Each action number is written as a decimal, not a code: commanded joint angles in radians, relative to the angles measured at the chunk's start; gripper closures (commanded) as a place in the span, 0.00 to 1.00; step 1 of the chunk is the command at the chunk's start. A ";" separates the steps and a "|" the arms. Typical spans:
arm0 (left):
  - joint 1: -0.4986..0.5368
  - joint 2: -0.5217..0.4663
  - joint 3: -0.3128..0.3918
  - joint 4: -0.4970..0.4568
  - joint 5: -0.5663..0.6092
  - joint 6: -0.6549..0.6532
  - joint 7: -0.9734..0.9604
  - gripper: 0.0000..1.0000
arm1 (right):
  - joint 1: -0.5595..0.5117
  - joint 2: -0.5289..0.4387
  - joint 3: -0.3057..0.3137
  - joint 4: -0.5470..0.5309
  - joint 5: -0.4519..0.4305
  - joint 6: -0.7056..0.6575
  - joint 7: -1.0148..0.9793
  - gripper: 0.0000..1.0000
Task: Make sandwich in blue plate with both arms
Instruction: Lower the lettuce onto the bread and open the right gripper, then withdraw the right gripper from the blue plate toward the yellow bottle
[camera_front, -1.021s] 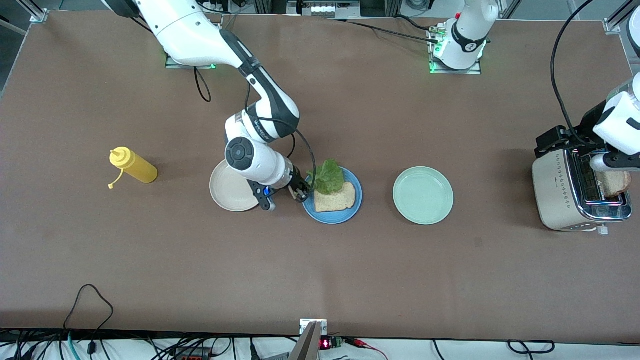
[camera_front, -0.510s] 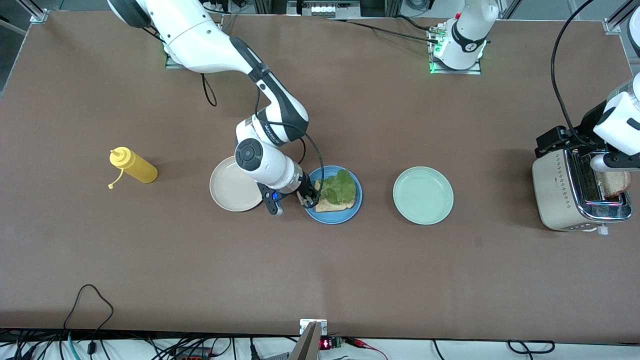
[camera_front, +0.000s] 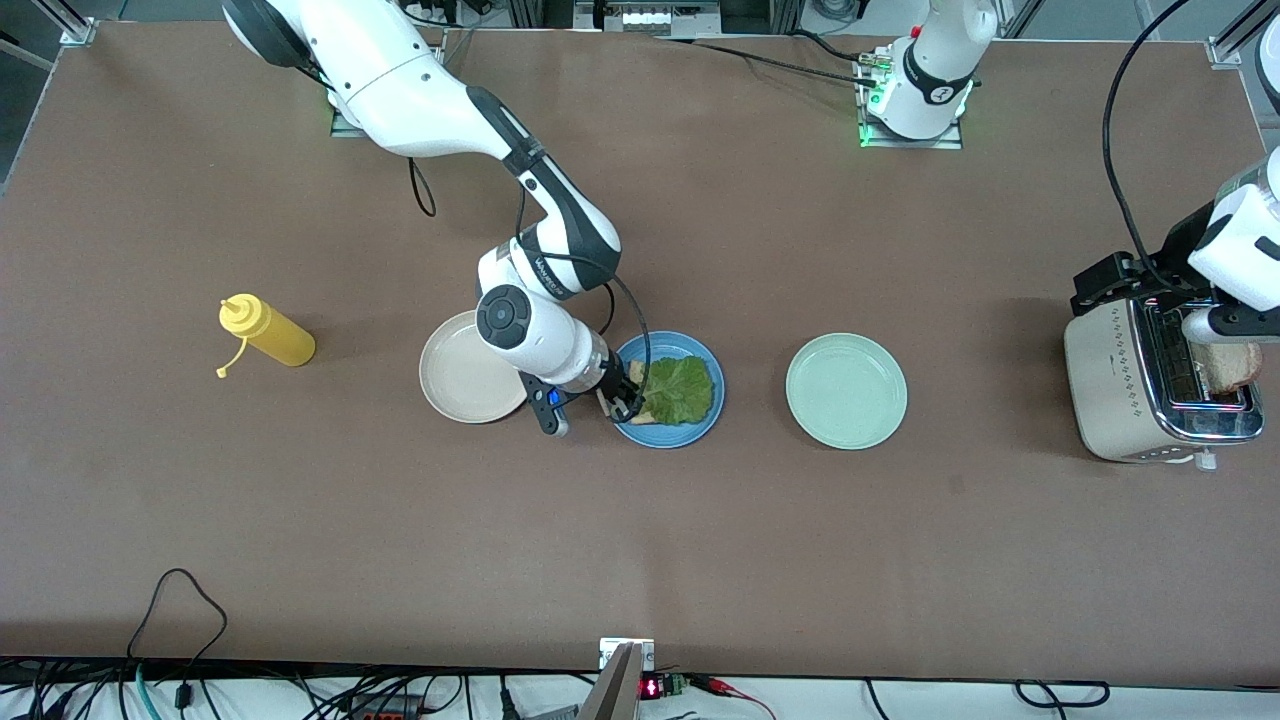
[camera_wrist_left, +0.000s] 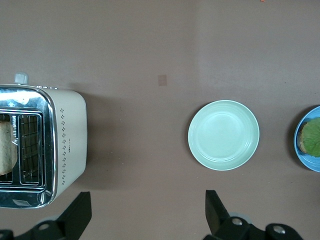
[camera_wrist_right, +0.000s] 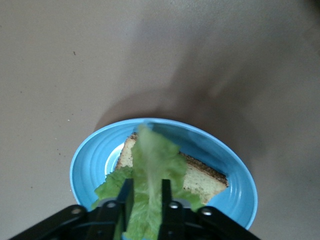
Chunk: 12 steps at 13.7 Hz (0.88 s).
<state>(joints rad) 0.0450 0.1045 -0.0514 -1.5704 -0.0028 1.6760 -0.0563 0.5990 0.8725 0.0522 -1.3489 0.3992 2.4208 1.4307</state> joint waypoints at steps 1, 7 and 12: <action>0.000 -0.002 0.002 0.003 -0.005 -0.004 0.004 0.00 | 0.013 0.016 -0.005 0.030 0.018 -0.003 0.005 0.00; -0.005 -0.008 0.001 0.004 -0.005 -0.018 -0.008 0.00 | -0.004 -0.049 -0.015 0.030 0.003 -0.084 -0.041 0.00; -0.002 -0.017 -0.018 -0.002 -0.006 -0.021 -0.007 0.00 | -0.082 -0.170 -0.018 0.007 0.003 -0.248 -0.310 0.00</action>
<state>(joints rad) 0.0404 0.1031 -0.0621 -1.5704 -0.0028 1.6721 -0.0578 0.5616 0.7707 0.0277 -1.3085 0.3980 2.2397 1.2248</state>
